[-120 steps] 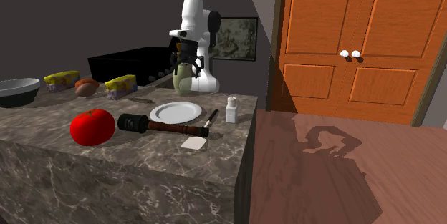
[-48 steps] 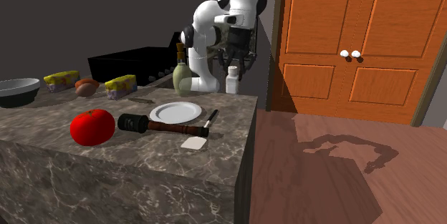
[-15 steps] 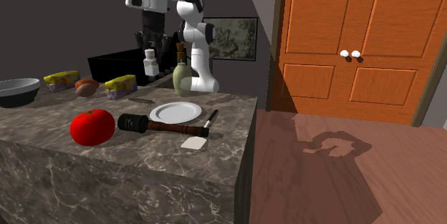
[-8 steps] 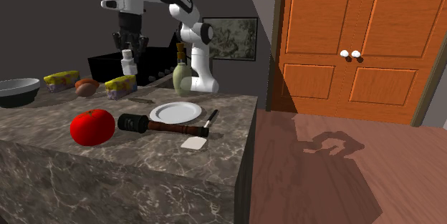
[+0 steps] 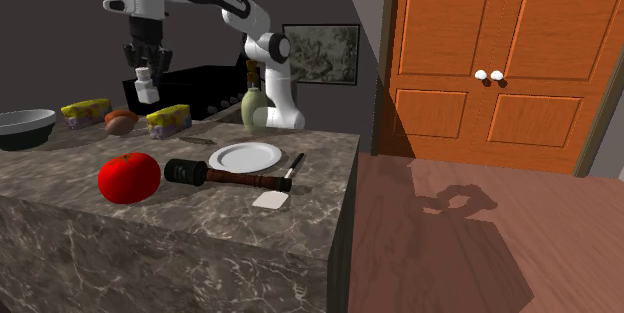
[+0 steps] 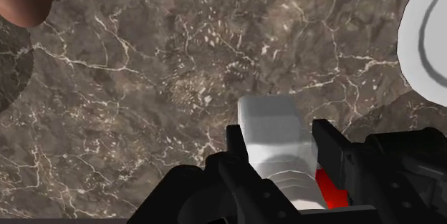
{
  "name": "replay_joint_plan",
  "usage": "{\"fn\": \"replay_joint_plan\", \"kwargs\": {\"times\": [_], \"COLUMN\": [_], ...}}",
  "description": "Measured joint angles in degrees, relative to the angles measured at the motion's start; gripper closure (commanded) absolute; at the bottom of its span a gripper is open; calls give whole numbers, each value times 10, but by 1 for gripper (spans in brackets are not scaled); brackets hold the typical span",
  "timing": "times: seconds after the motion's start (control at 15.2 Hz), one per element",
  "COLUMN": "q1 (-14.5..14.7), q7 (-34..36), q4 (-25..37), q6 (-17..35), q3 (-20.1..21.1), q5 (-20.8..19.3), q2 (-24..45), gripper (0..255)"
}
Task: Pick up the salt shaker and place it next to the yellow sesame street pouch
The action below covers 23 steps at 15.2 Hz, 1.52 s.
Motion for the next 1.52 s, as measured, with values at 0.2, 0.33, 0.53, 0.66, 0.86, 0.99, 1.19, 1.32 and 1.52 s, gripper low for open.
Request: {"fn": "replay_joint_plan", "kwargs": {"times": [0.2,0.33,0.53,0.66,0.86,0.99,1.19,1.32,1.52], "q1": [-22,-38,-66,-90,-136,-141,-128,-122,-116], "q7": [-45,-73,-117,-145,-184,-191,-190,-188,-184], "q4": [48,81,135,202,307,306,222,179,127], "q6": [-6,-10,-19,-38,-71,-65,-18,7,41], "q3": [-25,-40,-62,-75,-88,-89,-90,-89,-88], "q5": [11,21,39,59,90,93,80,74,67], "q2": [39,68,111,159,233,238,200,183,164], "gripper": [255,255,255,255,255,255,255,255,255]}}
